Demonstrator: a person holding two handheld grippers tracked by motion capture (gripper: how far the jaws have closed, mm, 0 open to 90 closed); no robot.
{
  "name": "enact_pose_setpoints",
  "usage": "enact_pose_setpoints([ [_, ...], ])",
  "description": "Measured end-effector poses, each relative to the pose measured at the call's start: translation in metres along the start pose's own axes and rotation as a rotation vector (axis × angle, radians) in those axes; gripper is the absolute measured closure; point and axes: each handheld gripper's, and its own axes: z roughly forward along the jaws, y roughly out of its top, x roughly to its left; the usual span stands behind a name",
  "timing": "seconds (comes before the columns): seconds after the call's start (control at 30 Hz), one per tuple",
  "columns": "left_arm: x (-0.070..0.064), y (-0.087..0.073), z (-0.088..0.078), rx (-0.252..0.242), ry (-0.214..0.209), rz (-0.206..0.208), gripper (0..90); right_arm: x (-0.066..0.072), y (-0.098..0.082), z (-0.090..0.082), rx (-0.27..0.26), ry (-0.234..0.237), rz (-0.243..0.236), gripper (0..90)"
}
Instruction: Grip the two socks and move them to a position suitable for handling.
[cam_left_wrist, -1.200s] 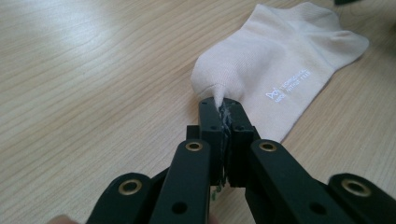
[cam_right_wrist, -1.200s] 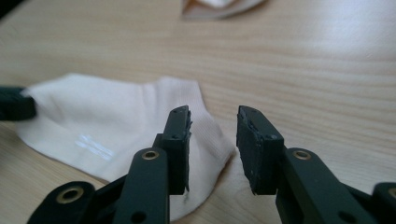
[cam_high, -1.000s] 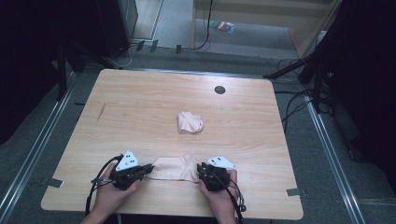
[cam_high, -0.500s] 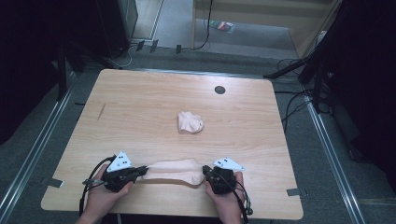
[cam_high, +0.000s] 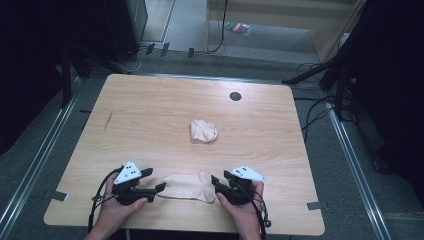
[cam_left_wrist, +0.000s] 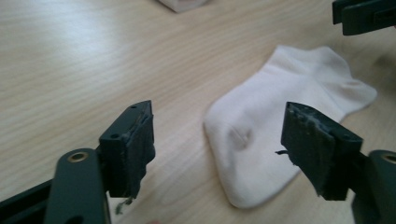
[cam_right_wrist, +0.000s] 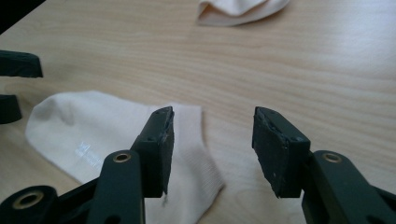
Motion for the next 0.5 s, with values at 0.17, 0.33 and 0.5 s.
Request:
enact_pose_setpoints([
  [0.17,0.018,0.003,-0.001,-0.051,0.031,-0.045,16.8,-0.006,0.008,0.000,-0.032,-0.028,0.007,47.7],
  [0.33,0.041,0.005,0.000,-0.081,0.069,-0.084,13.0,-0.012,0.018,0.004,-0.054,-0.050,0.023,47.3],
  [0.5,0.054,0.005,0.002,-0.091,0.132,-0.117,13.6,-0.018,0.032,0.009,-0.047,-0.068,0.022,46.6],
])
